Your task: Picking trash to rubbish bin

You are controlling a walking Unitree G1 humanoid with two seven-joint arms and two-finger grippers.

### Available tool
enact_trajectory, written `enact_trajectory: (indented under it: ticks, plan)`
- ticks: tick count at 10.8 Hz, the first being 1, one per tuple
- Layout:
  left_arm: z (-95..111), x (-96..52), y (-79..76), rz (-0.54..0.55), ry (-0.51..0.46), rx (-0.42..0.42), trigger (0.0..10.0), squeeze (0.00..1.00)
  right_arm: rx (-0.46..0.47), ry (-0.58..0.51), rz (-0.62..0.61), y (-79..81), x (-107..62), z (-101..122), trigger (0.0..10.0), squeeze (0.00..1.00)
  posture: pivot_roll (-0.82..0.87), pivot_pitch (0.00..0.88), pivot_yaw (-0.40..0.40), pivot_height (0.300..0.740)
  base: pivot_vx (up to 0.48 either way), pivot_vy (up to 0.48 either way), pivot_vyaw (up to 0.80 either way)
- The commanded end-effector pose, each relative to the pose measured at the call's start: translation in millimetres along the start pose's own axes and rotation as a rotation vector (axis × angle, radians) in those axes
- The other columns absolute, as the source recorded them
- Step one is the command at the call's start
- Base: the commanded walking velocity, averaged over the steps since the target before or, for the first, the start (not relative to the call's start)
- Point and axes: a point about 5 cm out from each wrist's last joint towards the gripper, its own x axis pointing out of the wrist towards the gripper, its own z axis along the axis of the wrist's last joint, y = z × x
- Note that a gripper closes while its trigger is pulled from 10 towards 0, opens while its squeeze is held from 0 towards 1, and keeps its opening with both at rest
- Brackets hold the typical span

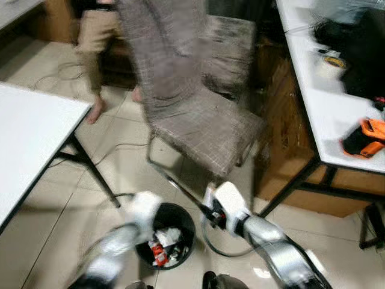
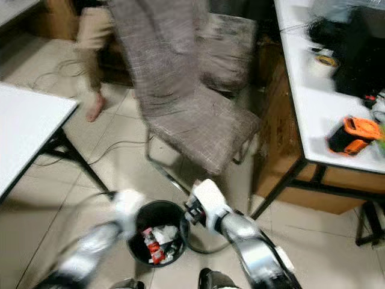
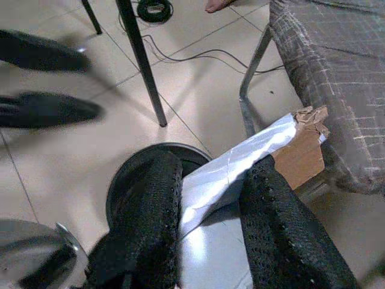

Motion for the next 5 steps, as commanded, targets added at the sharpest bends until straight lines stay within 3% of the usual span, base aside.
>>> enact_trajectory:
  ticks: [1, 4, 5]
  plan:
    - [2.0, -14.9, 8.5, 0.03, -0.023, 0.011, 10.0, 0.0, 0.026, 0.006, 0.027, 3.4, 5.2, -5.1, 10.0, 0.0, 0.05, 0.139, -0.068, 0.74, 0.0, 0.0, 0.0]
    - [25.5, -91.8, 25.6, -0.022, -0.13, 0.056, 10.0, 0.0, 0.103, -0.054, 0.139, 24.7, 38.6, 10.2, 10.0, 0.0, 0.13, 0.149, -0.094, 0.74, 0.0, 0.0, 0.0]
    - [32.4, -102.0, 28.4, -0.026, -0.135, 0.074, 10.0, 0.0, 0.11, -0.07, 0.175, 30.6, 45.3, 16.7, 10.0, 0.0, 0.15, 0.15, -0.098, 0.74, 0.0, 0.0, 0.0]
